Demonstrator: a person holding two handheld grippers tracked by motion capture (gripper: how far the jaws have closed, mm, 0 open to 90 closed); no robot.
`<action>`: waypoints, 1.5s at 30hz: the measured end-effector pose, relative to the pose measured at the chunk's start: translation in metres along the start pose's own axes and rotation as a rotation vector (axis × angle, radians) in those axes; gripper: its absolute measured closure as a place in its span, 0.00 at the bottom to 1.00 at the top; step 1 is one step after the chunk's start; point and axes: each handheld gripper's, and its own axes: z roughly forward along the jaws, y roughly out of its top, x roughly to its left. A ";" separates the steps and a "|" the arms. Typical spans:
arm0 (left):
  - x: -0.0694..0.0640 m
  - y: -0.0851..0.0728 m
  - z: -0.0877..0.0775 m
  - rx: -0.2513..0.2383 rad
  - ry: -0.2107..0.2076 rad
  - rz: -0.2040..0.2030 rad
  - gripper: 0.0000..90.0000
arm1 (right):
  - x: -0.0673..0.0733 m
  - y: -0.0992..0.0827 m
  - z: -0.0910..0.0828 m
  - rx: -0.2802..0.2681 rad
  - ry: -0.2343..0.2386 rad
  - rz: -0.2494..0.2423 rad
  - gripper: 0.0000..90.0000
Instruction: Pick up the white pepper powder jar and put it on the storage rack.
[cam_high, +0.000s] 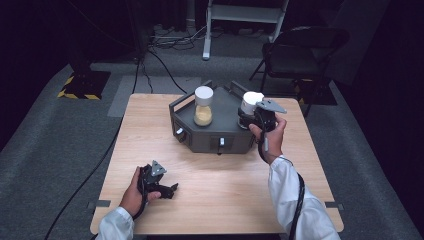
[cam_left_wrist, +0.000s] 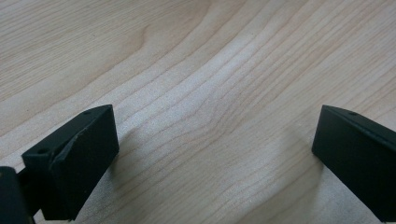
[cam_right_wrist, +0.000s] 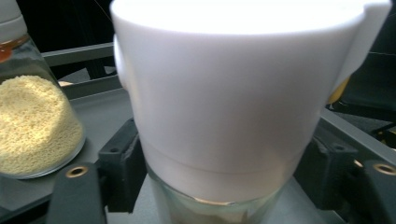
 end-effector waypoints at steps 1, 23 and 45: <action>0.000 0.000 0.000 0.001 0.000 -0.002 0.00 | 0.001 0.000 0.000 0.002 -0.008 -0.006 0.25; 0.000 0.000 0.000 0.001 -0.002 0.000 0.00 | 0.005 -0.002 -0.004 -0.012 -0.024 -0.044 0.03; 0.000 0.000 0.000 0.002 -0.002 0.001 0.00 | 0.009 -0.002 -0.015 -0.029 -0.020 -0.081 0.03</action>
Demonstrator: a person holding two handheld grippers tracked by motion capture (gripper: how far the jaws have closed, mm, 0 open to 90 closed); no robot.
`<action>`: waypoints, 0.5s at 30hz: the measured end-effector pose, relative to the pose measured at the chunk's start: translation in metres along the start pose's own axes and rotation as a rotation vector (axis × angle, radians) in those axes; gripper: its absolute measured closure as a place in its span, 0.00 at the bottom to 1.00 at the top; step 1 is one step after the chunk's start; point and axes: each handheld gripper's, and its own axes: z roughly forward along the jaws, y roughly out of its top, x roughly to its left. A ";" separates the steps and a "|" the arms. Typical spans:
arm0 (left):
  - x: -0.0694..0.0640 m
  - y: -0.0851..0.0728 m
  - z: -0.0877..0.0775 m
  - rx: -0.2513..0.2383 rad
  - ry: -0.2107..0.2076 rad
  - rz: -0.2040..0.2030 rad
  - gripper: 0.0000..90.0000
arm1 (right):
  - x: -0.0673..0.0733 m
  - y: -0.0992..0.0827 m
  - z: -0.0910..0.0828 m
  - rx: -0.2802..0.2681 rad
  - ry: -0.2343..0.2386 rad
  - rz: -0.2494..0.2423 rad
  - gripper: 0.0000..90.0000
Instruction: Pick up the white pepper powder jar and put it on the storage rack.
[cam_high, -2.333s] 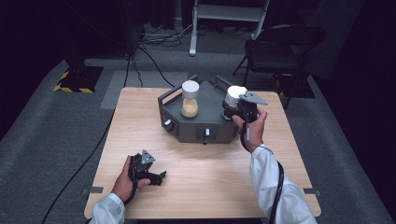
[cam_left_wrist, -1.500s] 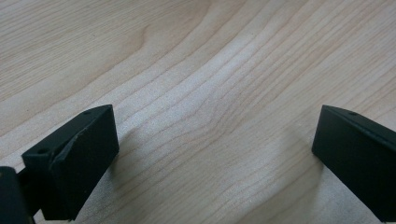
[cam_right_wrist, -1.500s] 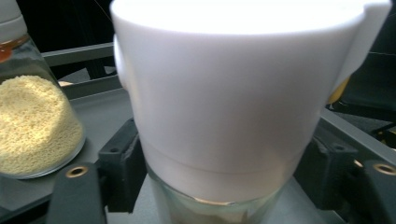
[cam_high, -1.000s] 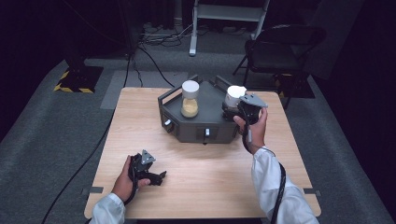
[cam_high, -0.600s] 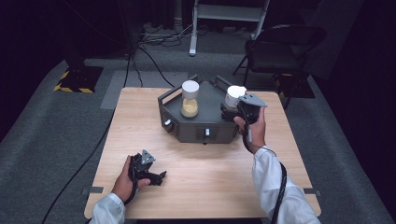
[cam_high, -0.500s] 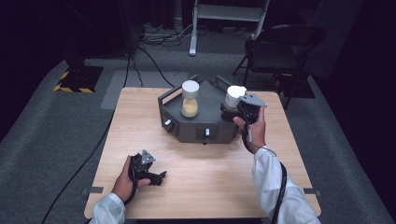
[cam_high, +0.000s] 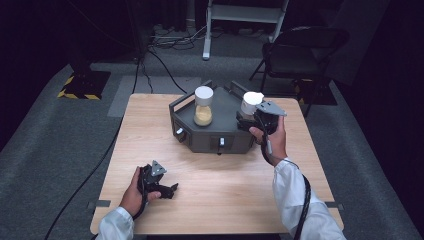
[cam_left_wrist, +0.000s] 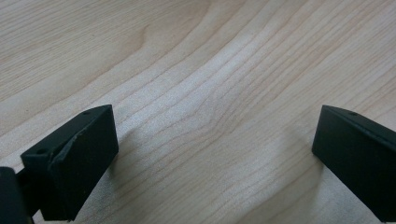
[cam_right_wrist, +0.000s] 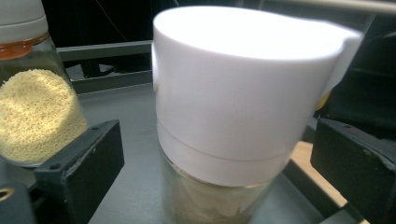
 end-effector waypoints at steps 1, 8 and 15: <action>0.000 0.000 0.000 0.000 0.000 0.000 0.00 | 0.000 -0.001 -0.002 -0.007 -0.005 -0.011 0.03; 0.000 0.000 0.000 0.000 0.000 0.000 0.00 | -0.001 -0.005 -0.009 -0.011 -0.012 -0.033 0.03; 0.000 0.000 0.000 0.000 0.000 0.000 0.00 | -0.002 -0.015 -0.018 -0.017 0.003 -0.035 0.03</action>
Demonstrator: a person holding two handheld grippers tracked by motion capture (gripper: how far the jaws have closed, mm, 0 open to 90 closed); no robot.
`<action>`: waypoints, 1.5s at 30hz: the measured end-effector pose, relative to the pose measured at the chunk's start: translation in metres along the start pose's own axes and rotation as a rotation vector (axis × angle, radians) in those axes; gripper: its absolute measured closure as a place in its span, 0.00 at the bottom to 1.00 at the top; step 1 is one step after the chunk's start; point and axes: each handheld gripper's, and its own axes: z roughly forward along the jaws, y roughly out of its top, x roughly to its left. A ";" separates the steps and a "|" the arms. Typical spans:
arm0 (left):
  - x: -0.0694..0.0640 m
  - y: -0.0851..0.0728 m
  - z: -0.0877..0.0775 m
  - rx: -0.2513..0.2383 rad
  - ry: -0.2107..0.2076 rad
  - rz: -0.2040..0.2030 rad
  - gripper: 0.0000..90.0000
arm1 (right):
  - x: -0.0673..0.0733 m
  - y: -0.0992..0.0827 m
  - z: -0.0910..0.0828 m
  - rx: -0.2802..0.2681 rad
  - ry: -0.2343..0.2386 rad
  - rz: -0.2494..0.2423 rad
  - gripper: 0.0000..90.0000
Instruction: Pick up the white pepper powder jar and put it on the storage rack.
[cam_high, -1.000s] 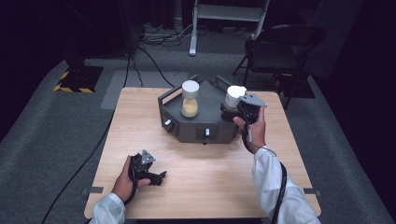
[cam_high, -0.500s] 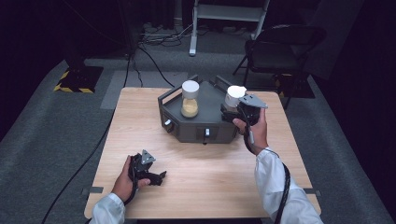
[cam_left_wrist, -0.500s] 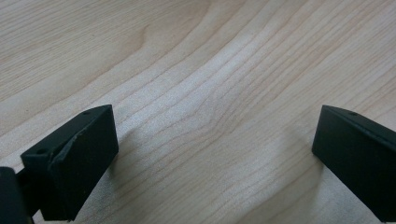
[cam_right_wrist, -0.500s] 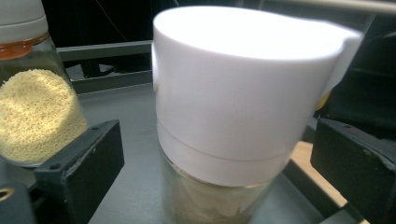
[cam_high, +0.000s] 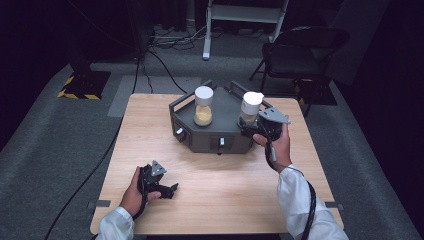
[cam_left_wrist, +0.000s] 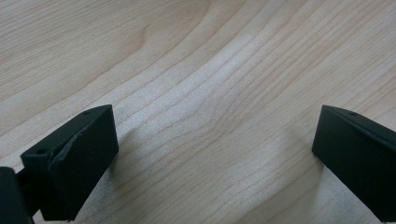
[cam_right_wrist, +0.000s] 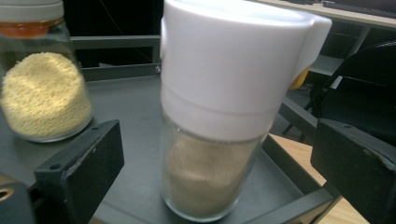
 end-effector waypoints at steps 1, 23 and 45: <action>0.000 0.000 0.000 0.000 0.000 0.000 0.00 | 0.000 -0.004 -0.003 -0.004 0.006 -0.010 0.03; 0.000 0.000 0.000 0.000 0.000 0.000 0.00 | 0.008 -0.049 -0.038 -0.042 0.017 -0.196 0.03; 0.000 0.000 0.000 -0.002 0.000 -0.002 0.00 | 0.013 -0.092 -0.051 0.019 0.089 -0.317 0.03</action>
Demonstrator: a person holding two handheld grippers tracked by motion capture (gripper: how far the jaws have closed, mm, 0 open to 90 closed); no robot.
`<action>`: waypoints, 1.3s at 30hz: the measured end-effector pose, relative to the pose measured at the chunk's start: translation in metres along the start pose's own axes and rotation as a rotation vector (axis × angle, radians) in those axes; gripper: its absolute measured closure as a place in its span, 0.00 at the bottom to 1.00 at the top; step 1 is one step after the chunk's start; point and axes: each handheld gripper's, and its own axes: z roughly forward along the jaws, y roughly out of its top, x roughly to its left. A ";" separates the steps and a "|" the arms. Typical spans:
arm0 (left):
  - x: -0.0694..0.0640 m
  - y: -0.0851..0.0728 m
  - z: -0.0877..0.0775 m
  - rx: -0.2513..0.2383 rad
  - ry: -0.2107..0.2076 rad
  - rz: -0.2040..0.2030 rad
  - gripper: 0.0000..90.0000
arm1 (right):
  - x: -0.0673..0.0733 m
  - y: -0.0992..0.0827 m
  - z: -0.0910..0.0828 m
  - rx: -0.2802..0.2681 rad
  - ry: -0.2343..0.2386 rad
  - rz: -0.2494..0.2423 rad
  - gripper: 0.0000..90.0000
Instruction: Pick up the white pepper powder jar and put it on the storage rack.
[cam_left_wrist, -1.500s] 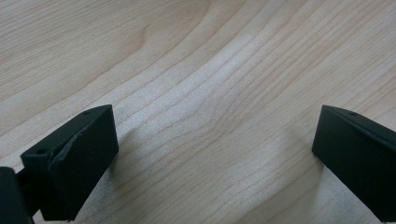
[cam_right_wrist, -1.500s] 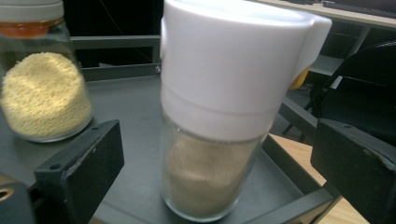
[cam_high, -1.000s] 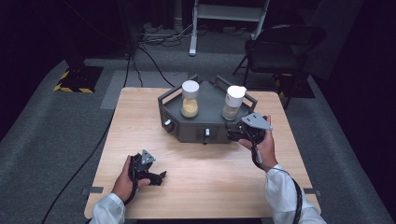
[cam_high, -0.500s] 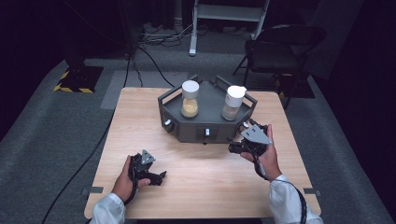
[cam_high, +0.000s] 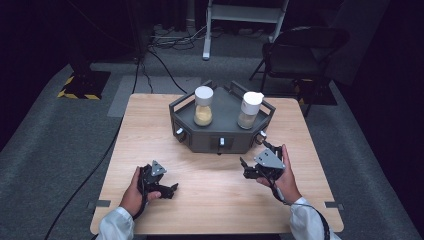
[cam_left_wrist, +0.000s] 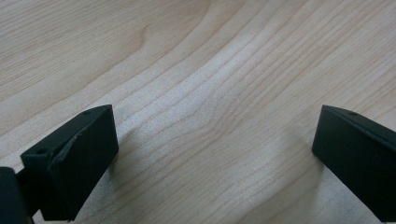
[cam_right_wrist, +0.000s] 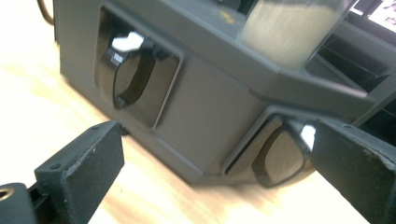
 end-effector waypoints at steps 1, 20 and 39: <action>0.000 0.000 0.000 0.000 0.000 0.002 0.00 | 0.001 -0.001 0.000 0.008 0.000 -0.005 0.03; 0.000 0.000 0.000 0.000 0.000 0.001 0.00 | 0.005 -0.032 -0.006 0.174 0.044 -0.035 0.03; 0.000 0.000 0.000 -0.001 0.000 0.000 0.00 | -0.027 -0.048 -0.013 0.307 0.071 0.128 0.02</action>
